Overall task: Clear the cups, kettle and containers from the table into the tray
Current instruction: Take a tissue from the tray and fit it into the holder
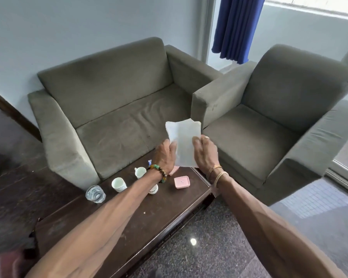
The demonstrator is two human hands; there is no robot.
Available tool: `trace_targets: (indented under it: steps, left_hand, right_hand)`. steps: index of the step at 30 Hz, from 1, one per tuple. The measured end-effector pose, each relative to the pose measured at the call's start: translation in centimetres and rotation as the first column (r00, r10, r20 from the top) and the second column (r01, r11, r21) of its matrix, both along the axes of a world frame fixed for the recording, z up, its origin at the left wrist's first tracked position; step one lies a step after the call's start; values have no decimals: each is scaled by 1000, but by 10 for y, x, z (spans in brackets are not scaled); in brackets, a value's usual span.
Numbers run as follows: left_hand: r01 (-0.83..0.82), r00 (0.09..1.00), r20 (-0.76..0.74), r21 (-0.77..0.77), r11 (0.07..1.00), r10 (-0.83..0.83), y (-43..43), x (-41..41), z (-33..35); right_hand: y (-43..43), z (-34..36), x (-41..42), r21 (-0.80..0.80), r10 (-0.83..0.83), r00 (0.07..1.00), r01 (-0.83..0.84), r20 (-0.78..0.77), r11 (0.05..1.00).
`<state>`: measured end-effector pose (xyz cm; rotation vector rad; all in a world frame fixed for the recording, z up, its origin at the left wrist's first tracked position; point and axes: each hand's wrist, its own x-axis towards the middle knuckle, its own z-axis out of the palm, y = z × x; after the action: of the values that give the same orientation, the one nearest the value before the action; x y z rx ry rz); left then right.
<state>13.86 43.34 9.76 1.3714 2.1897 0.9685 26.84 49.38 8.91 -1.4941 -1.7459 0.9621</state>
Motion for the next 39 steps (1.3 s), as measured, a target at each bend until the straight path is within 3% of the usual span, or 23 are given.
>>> trace_targets:
  steps: [3, 6, 10, 13, 21, 24, 27, 29, 32, 35, 39]
  left_hand:
    - [27, 990, 134, 49, 998, -34, 11, -18, -4]
    - [88, 959, 265, 68, 994, -103, 27, -36, -11]
    - [150, 867, 462, 109, 983, -184, 53, -57, -14]
    - [155, 830, 519, 139, 978, -205, 74, -74, -10]
    - [135, 902, 401, 84, 987, -157, 114, -113, -19]
    - [107, 918, 374, 91, 990, -134, 124, -124, -21]
    - [7, 950, 311, 97, 995, -37, 135, -130, -19]
    - [-25, 988, 153, 68, 997, 14, 142, -133, -24]
    - [-14, 999, -30, -124, 992, 11, 156, -137, -36]
    - [10, 1000, 11, -264, 964, -7, 171, -133, -47]
    - [49, 985, 171, -249, 967, -6, 188, -122, -59]
  right_hand:
    - [36, 1, 0, -262, -48, 957, -29, -286, 965]
    - [70, 4, -6, -268, 8, 944, -101, -329, 958]
    - [105, 16, -23, -305, -59, 909, -76, -412, 949]
    - [129, 25, -33, -366, -22, 892, -163, -451, 916]
    - [165, 20, -65, -351, -84, 815, -152, -573, 924]
    - [177, 14, -71, -443, -8, 809, -313, -588, 840]
    - [187, 0, -76, -560, 107, 863, -411, -494, 720]
    - [192, -10, -85, -483, 233, 911, -383, -341, 787]
    - [196, -21, -106, -256, 416, 907, -389, 60, 885]
    - [195, -36, -128, -84, 505, 808, -505, 303, 859]
    - [197, -56, -138, -29, 592, 736, -619, 329, 785]
